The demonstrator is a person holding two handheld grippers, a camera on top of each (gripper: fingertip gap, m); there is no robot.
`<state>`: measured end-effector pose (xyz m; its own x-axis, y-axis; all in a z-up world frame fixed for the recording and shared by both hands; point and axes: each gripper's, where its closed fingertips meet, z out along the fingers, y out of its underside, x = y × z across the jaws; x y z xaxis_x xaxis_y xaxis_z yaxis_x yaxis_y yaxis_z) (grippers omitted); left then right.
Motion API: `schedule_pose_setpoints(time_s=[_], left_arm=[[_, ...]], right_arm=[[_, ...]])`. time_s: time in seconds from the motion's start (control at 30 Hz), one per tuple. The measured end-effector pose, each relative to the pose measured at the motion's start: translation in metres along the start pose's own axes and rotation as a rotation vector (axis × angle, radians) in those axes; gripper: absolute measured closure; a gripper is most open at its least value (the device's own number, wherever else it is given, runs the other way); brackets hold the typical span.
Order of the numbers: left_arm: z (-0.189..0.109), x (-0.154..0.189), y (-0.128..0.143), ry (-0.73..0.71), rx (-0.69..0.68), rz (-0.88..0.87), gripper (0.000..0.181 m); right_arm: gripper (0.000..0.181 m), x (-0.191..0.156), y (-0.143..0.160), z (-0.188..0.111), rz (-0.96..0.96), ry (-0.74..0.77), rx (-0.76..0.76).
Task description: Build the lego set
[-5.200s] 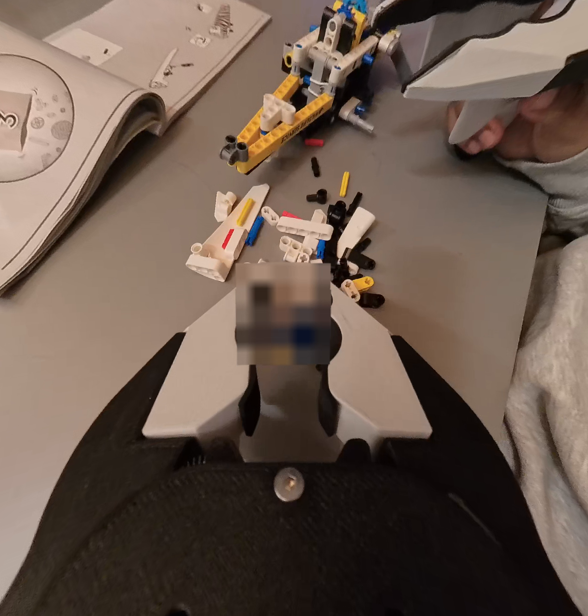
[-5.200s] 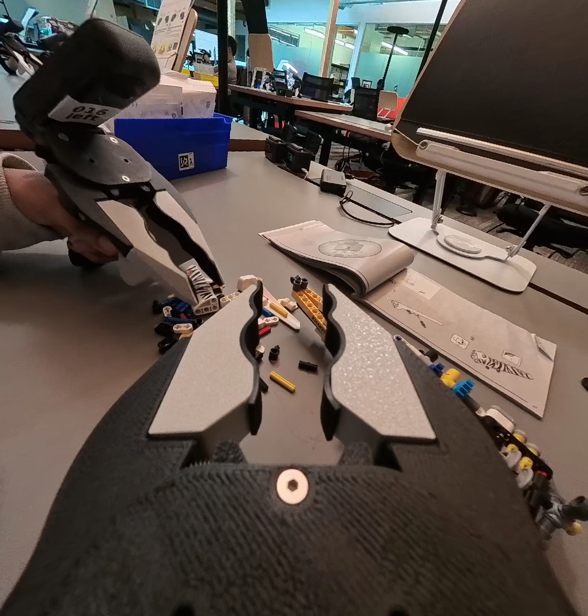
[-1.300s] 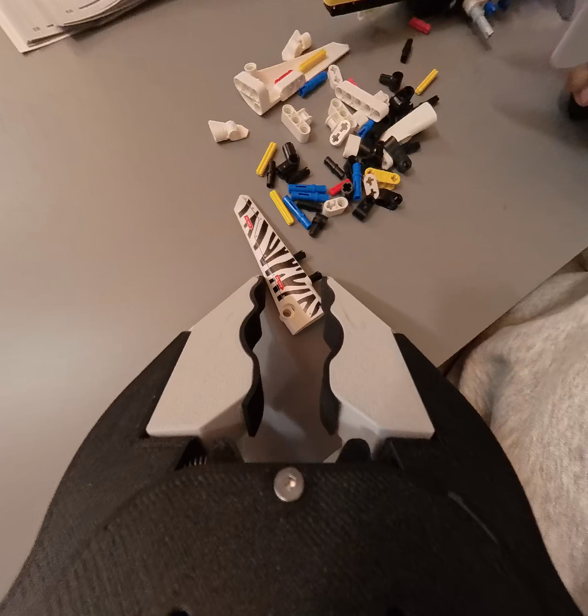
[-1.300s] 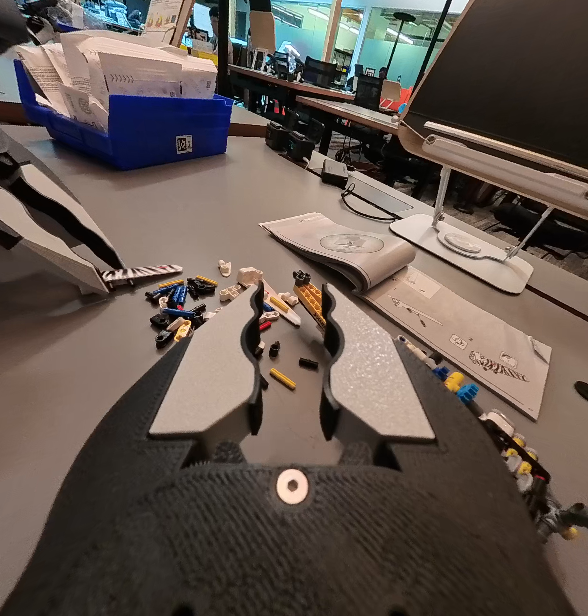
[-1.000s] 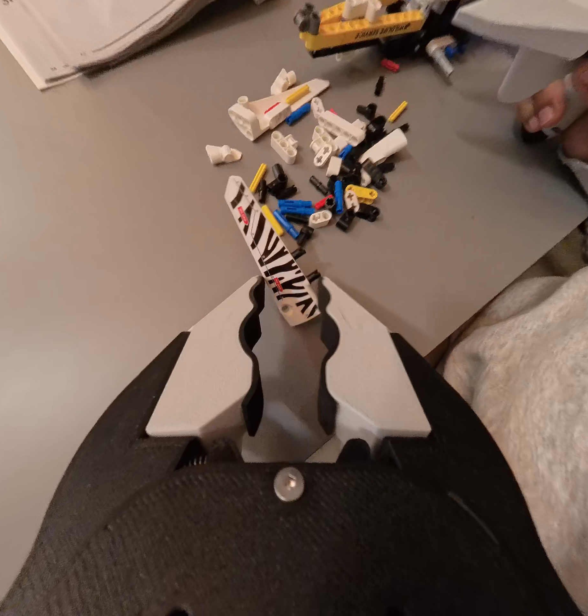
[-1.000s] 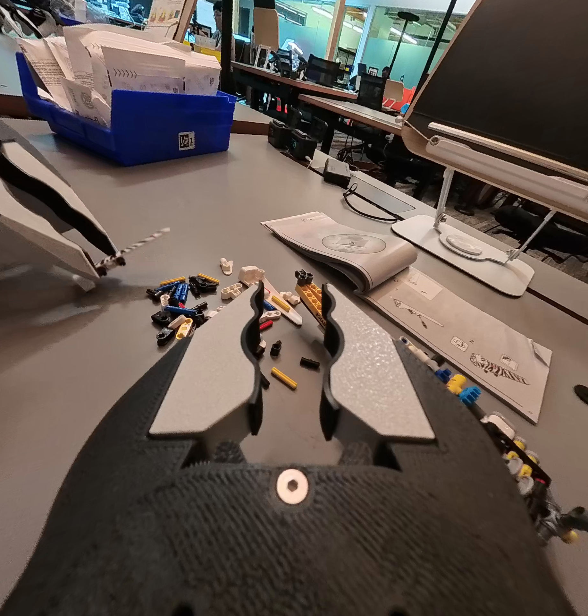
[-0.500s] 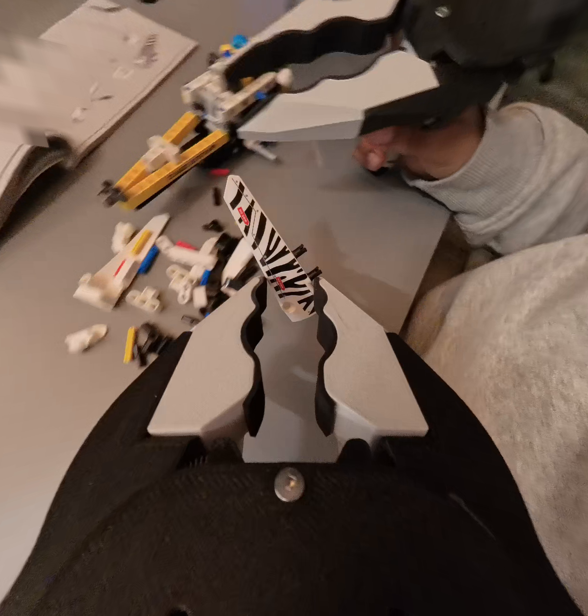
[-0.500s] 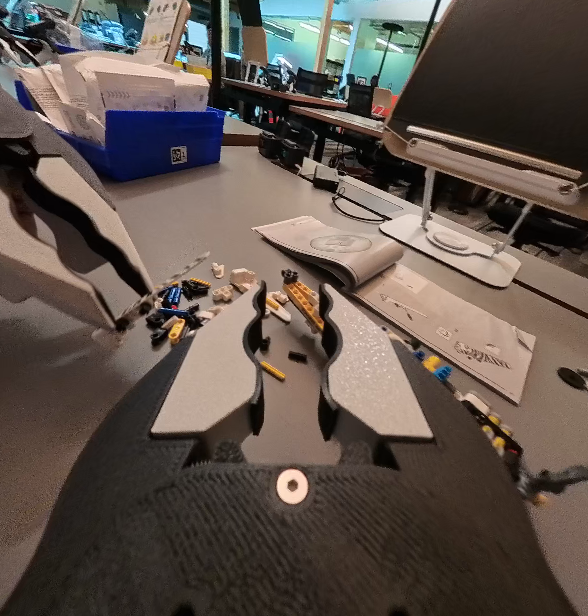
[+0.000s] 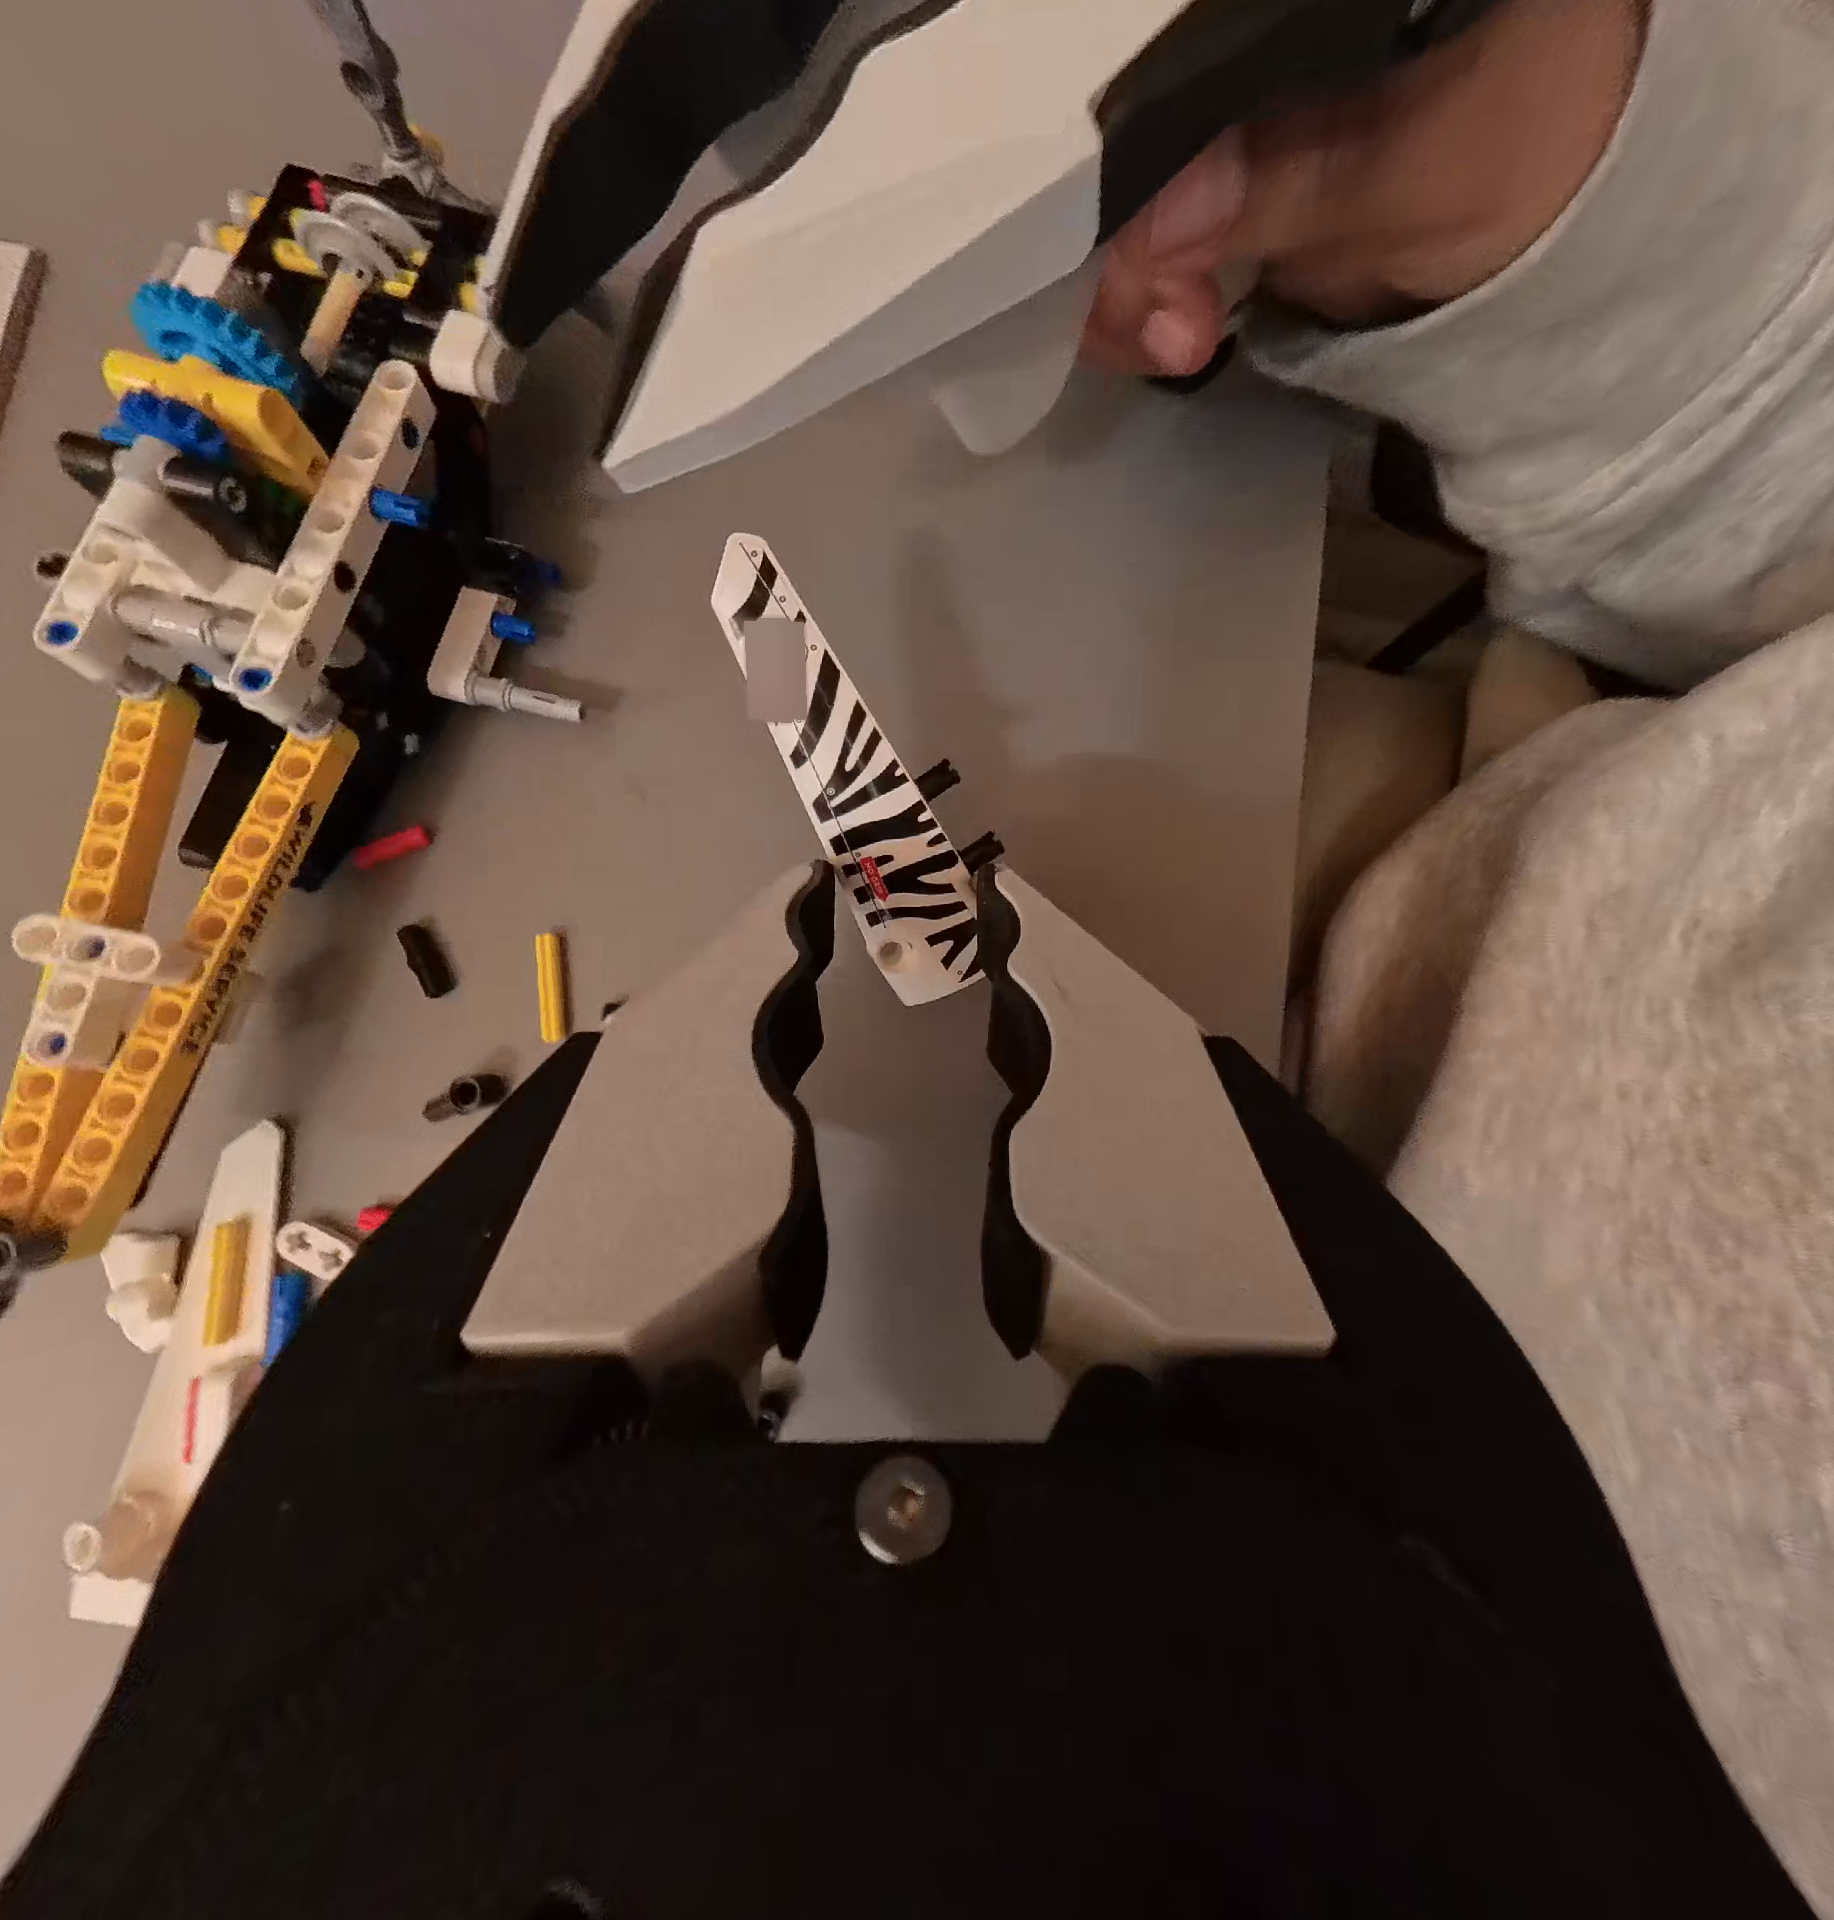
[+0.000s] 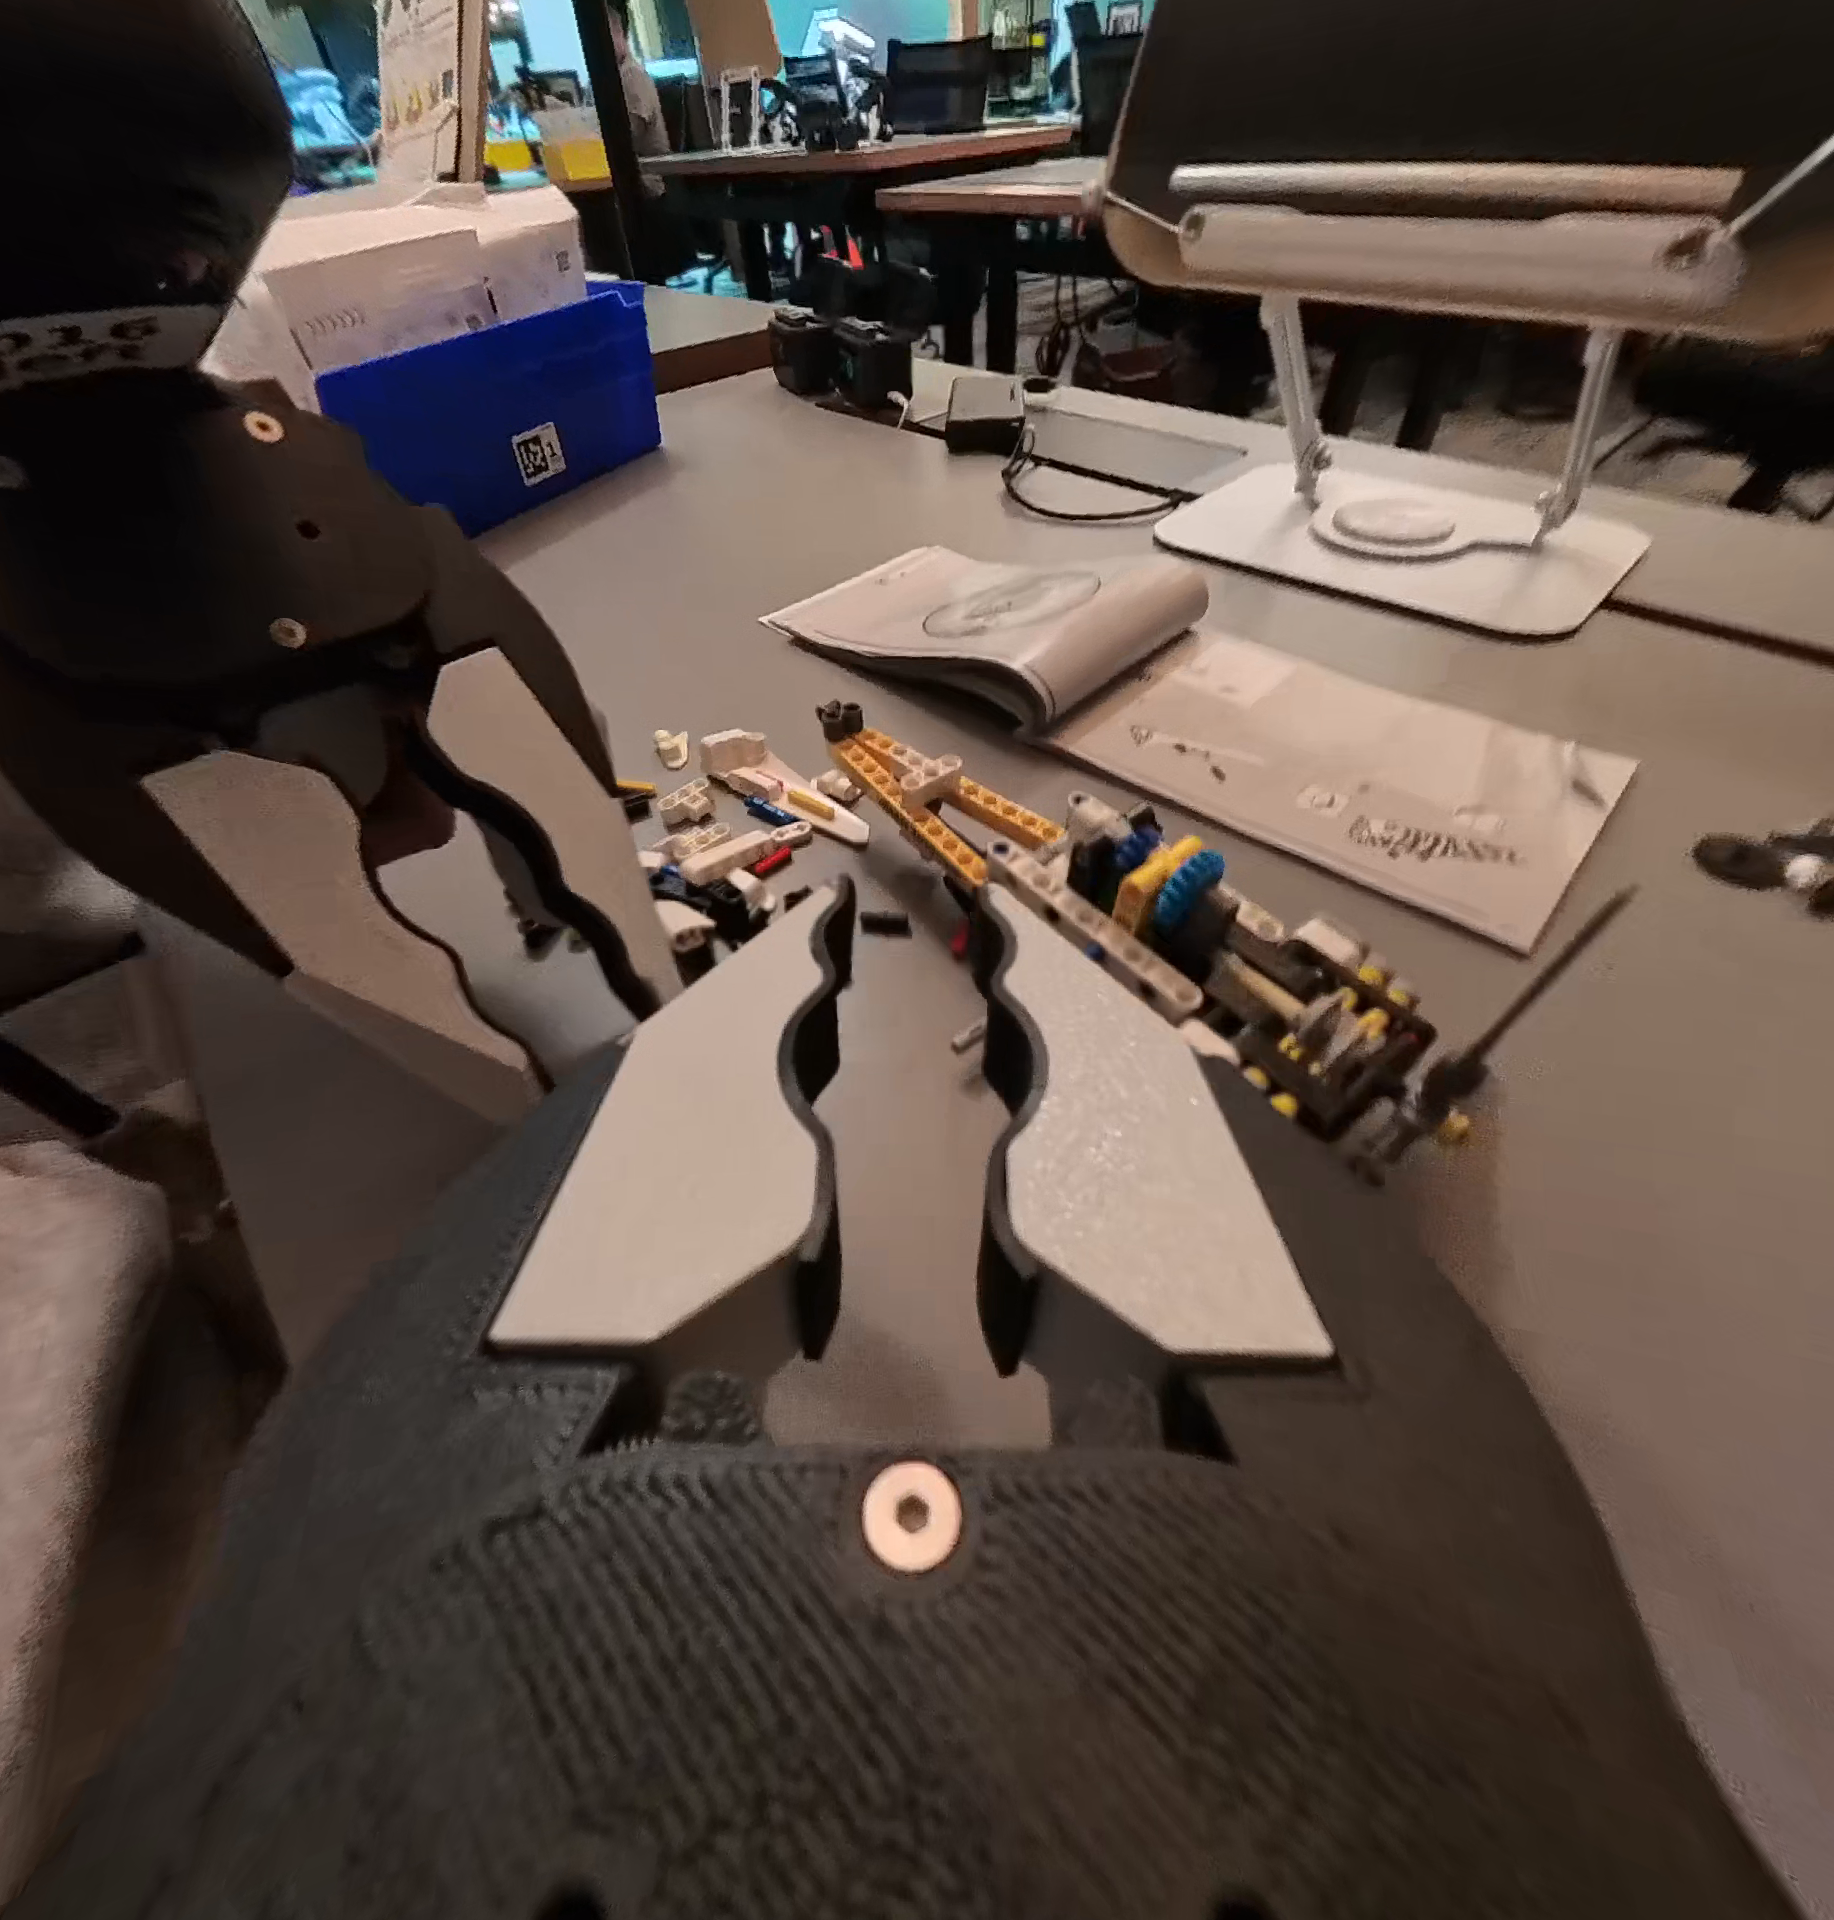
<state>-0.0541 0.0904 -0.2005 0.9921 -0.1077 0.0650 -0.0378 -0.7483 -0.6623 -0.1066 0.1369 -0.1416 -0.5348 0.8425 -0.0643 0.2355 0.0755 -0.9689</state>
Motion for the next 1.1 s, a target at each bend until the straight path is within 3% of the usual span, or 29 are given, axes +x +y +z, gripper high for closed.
schedule_pose_setpoints(time_s=[0.3,0.5,0.7,0.8,0.9,0.97,1.1], left_arm=[[0.017,-0.004,0.007,-0.019,-0.121,0.105,0.156],[0.017,-0.009,0.005,-0.049,-0.125,0.107,0.153],[-0.009,-0.016,-0.002,-0.081,0.029,0.023,0.145],[-0.035,-0.028,-0.018,-0.169,0.182,0.004,0.145],[-0.059,-0.035,-0.03,-0.15,0.33,-0.084,0.144],[-0.06,-0.031,-0.025,-0.079,0.355,-0.138,0.142],[-0.054,-0.019,-0.019,-0.073,0.403,-0.128,0.15]], right_arm=[[0.155,0.015,0.015,-0.016,0.074,0.029,-0.017],[0.155,0.012,0.022,-0.013,0.056,0.012,-0.061],[0.152,0.002,0.03,-0.009,0.006,-0.046,-0.115],[0.148,-0.004,0.035,-0.007,0.003,-0.085,-0.148],[0.149,-0.018,0.042,-0.008,-0.007,-0.167,-0.192],[0.151,-0.025,0.048,-0.007,-0.004,-0.209,-0.236],[0.146,-0.037,0.065,-0.003,-0.031,-0.283,-0.35]])
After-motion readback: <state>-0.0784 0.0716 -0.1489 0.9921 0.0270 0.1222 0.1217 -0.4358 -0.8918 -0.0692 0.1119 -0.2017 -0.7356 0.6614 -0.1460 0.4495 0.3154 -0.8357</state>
